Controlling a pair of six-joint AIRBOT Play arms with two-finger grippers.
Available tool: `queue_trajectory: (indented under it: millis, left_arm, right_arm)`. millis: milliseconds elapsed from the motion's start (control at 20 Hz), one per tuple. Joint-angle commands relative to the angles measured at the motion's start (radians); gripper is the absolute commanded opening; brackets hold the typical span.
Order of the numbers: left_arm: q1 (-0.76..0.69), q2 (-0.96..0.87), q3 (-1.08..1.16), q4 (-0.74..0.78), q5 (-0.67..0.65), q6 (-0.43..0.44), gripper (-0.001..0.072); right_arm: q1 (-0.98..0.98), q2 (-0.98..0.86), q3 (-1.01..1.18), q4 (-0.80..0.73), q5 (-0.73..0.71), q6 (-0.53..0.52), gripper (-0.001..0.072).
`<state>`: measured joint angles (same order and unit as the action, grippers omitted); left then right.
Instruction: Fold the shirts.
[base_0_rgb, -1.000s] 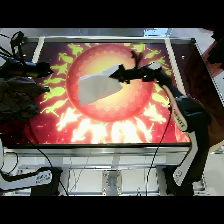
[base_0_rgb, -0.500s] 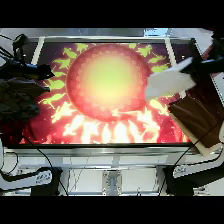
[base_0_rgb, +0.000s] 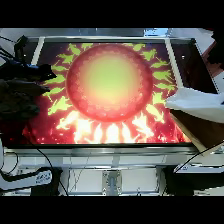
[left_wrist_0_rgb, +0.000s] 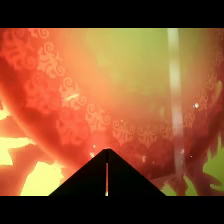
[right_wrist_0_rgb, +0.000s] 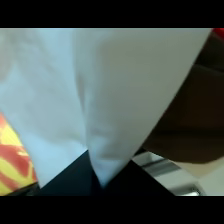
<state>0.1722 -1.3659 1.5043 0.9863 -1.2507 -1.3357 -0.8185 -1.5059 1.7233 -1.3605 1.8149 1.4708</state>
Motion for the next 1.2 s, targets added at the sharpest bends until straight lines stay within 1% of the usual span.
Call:
queue_trajectory:
  millis: [0,100,150,200,250,350,450,500,550,600,650,700,750,800,900,1000,1050,1150]
  left_arm:
    - [0.0,0.0,0.001,-0.025,-0.012,-0.016,0.0015]
    - [0.0,0.0,0.001,-0.026,-0.012,-0.027,0.0015]
    - [0.0,0.0,0.001,-0.025,-0.012,-0.027,0.0015]
    - [0.0,0.0,0.0,-0.025,-0.012,-0.027,0.0015]
    - [0.0,0.0,0.001,-0.025,-0.012,-0.027,0.0015]
    - [0.0,0.0,0.0,-0.025,-0.011,-0.027,0.0016]
    - [0.0,0.0,0.0,-0.025,-0.011,-0.027,0.0015]
    - [0.0,0.0,0.001,-0.025,-0.01,-0.027,0.0015]
    - [0.0,0.0,0.001,-0.026,-0.01,-0.028,0.0015]
    - [0.0,0.0,0.0,-0.029,-0.009,-0.032,0.0015]
    - [0.0,0.0,0.001,-0.042,-0.009,-0.034,0.0015]
    - [0.0,0.0,0.0,-0.061,-0.008,-0.034,0.0015]
    - [-0.003,0.0,0.001,-0.084,-0.003,-0.033,0.0015]
    - [-0.008,0.0,0.001,-0.098,0.004,-0.033,0.0015]
    - [-0.032,0.0,0.0,-0.101,0.015,-0.031,0.0015]
    - [-0.06,0.0,0.0,-0.1,0.03,-0.025,0.0015]
    - [-0.075,0.0,0.001,-0.097,0.043,-0.025,0.0015]
    - [-0.103,0.0,0.0,-0.096,0.077,-0.016,0.0016]
  right_arm:
    - [0.023,0.006,-0.131,-0.38,0.024,0.016,0.0034]
    - [0.027,0.006,-0.206,-0.402,0.012,0.015,0.0044]
    - [0.027,0.006,-0.227,-0.401,0.012,0.014,0.0134]
    - [0.027,0.006,-0.232,-0.399,0.024,0.016,0.0309]
    - [0.028,0.011,-0.23,-0.386,0.023,0.024,0.0447]
    - [0.028,0.029,-0.199,-0.315,0.023,0.033,0.045]
    - [0.028,0.039,-0.134,-0.144,0.003,0.034,0.0448]
    - [0.028,0.045,-0.104,0.013,-0.032,0.033,0.0445]
    - [0.028,0.052,-0.092,0.207,-0.082,0.023,0.0445]
    - [0.034,0.061,-0.093,0.445,-0.145,-0.019,0.0444]
    - [0.056,0.063,-0.093,0.659,-0.185,-0.093,0.0443]
    - [0.092,0.063,-0.093,0.81,-0.213,-0.168,0.0443]
    - [0.137,0.063,-0.093,0.893,-0.243,-0.229,0.0443]
    - [0.197,0.063,-0.093,0.916,-0.275,-0.272,0.0443]
    - [0.333,0.063,-0.094,0.829,-0.356,-0.336,0.0444]
    - [0.483,0.061,-0.096,0.652,-0.458,-0.362,0.0444]
    - [0.56,0.057,-0.096,0.547,-0.52,-0.36,0.0444]
    - [0.681,0.042,-0.097,0.418,-0.604,-0.335,0.0444]
